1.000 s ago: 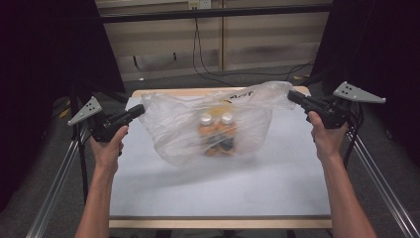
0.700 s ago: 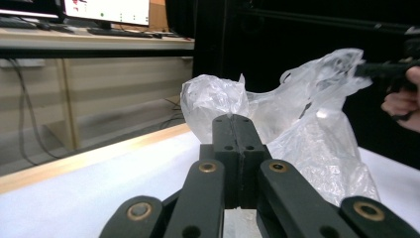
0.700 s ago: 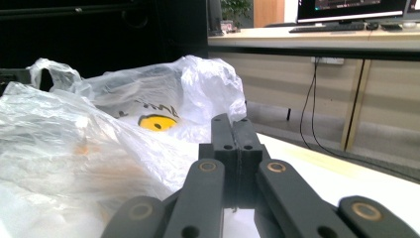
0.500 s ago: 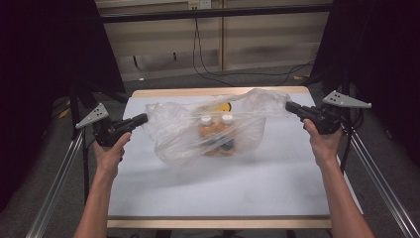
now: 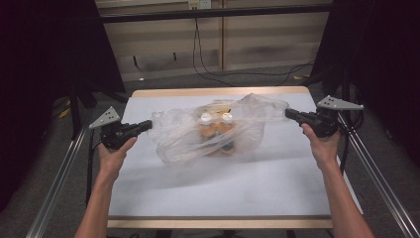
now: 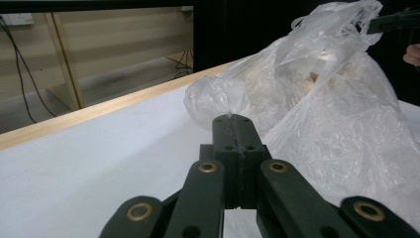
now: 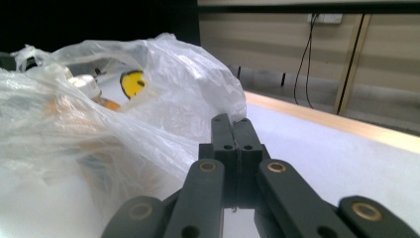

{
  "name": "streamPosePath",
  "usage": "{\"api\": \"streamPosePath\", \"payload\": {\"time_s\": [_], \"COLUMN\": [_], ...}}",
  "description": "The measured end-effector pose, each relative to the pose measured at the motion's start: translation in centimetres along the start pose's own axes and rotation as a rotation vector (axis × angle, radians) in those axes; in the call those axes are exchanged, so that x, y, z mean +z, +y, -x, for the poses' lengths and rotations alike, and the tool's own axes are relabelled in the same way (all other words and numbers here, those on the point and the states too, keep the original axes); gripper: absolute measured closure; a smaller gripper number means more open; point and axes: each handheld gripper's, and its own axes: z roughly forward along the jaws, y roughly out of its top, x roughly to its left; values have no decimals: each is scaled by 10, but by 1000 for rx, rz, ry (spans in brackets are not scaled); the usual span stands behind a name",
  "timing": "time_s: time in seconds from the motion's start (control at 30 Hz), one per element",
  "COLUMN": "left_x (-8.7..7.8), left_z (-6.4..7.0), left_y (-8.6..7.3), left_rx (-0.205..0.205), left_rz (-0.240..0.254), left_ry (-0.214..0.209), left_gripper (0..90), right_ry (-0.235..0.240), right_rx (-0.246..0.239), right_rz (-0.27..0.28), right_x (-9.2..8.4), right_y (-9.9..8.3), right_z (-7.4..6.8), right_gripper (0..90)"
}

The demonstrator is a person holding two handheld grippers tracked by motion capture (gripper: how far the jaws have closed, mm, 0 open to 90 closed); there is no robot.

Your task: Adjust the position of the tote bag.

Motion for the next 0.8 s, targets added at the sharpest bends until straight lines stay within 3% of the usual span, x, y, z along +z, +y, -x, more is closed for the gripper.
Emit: {"api": "streamPosePath", "payload": {"time_s": [0.17,0.6,0.8], "left_x": [3,14,18], "left_z": [-5,-6,-10], "left_y": [-8,-15,-21], "left_rx": [-21,17,4], "left_rz": [-27,-126,-154], "left_ry": [3,35,19], "left_gripper": [900,900,900], "right_ry": [-2,-8,-18], "right_rx": [8,8,-32], "right_rz": [-42,-111,-203], "right_x": [7,18,28], "right_y": [-6,-17,-24], "right_z": [2,6,4], "right_gripper": [900,900,900]}}
